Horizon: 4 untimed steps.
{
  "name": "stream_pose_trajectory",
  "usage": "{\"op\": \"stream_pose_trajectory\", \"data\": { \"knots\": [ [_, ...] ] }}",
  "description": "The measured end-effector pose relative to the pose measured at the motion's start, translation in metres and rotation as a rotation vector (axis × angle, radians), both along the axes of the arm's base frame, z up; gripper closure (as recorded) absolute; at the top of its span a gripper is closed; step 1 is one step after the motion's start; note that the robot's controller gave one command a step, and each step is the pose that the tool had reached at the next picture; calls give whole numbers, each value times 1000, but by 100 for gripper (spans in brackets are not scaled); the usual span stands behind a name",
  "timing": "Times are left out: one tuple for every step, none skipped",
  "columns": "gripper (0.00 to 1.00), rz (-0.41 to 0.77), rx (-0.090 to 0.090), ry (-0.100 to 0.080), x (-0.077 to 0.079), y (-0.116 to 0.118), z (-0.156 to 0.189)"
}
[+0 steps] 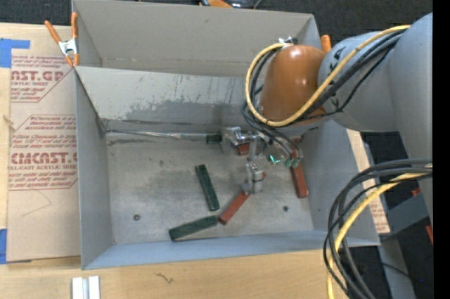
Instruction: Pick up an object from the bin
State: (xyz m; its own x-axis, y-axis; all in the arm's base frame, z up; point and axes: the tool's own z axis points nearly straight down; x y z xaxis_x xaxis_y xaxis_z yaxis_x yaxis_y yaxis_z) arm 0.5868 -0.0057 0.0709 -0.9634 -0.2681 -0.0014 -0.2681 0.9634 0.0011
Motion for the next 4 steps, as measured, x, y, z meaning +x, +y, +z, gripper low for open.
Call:
{"op": "stream_pose_trajectory", "data": {
  "knots": [
    [0,0,0,-1,0,0,0],
    [0,0,1,-1,0,0,0],
    [0,0,1,-1,0,0,0],
    [0,0,1,-1,0,0,0]
  ]
}}
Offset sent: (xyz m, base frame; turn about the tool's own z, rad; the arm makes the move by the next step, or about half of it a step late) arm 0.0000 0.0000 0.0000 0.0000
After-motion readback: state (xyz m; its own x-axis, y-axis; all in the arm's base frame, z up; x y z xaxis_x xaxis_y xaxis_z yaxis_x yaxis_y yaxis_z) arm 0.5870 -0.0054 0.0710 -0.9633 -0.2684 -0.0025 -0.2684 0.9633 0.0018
